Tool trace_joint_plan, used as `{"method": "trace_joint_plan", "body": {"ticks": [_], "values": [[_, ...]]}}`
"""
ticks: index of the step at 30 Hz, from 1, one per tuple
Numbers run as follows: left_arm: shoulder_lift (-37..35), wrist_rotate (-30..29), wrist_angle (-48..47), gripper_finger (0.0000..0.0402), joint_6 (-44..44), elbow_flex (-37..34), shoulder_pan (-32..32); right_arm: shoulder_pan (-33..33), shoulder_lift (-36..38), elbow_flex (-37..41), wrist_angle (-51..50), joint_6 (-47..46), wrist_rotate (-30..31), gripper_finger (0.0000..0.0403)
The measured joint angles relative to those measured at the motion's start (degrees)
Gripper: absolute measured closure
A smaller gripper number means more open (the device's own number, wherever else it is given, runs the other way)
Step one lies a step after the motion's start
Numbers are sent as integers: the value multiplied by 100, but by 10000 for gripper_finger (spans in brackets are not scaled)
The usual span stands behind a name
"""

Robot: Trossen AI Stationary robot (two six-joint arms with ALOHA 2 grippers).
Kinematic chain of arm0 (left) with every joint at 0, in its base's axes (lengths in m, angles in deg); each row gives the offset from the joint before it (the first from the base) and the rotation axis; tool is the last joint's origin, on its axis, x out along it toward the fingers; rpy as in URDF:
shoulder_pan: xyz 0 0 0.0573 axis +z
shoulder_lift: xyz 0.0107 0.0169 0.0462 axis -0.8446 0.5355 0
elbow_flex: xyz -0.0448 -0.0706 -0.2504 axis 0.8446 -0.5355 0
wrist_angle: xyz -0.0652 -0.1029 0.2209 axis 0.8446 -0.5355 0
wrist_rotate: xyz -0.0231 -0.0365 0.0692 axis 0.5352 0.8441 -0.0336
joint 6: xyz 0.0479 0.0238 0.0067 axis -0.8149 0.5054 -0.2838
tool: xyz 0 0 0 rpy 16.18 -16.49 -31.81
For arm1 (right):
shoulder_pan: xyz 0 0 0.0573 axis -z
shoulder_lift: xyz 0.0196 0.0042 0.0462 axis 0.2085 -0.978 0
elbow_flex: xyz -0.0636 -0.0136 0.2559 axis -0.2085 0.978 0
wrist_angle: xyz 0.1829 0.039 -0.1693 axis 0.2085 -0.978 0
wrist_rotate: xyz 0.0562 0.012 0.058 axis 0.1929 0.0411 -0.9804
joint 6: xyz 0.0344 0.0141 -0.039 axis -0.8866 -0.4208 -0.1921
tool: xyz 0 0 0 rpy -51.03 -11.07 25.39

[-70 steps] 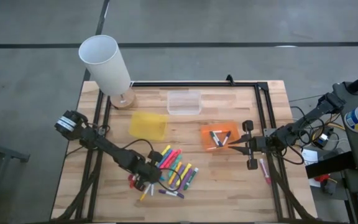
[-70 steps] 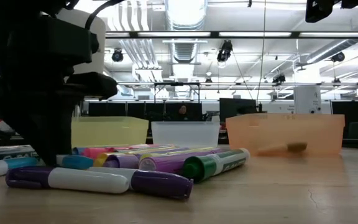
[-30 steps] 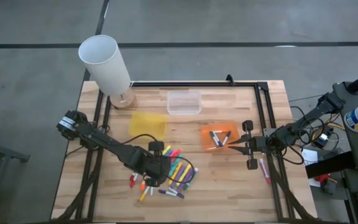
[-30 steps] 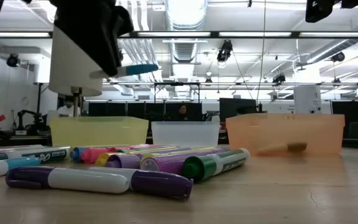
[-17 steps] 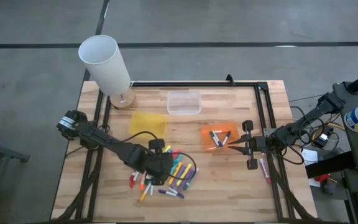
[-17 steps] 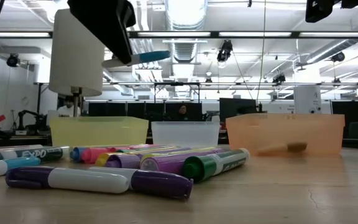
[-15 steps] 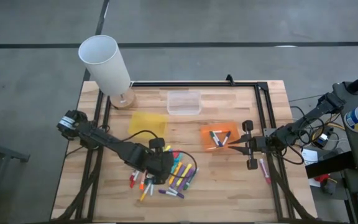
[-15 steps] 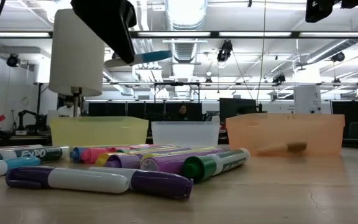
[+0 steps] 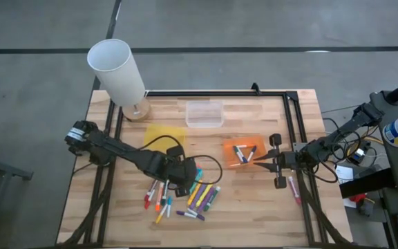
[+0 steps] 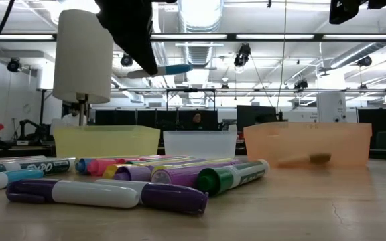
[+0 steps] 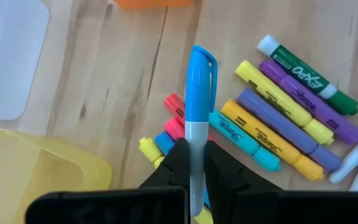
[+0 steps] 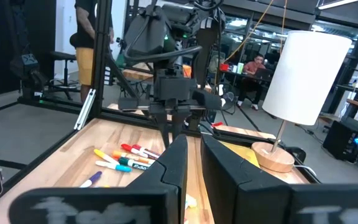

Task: Pick & Place Markers
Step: Put the top small light blue highlighter pen into the orange bin

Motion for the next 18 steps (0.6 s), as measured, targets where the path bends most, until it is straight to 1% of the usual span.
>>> {"method": "trace_joint_plan", "body": {"ticks": [12, 15, 18], "values": [[-2, 63, 65, 383, -263, 314, 146, 0, 1, 0, -2, 0, 2, 360], [-2, 410, 545, 383, -299, 361, 321, 0, 1, 0, 0, 0, 0, 360], [-2, 805, 1268, 381, -391, 339, 539, 0, 1, 0, -1, 0, 0, 360]]}}
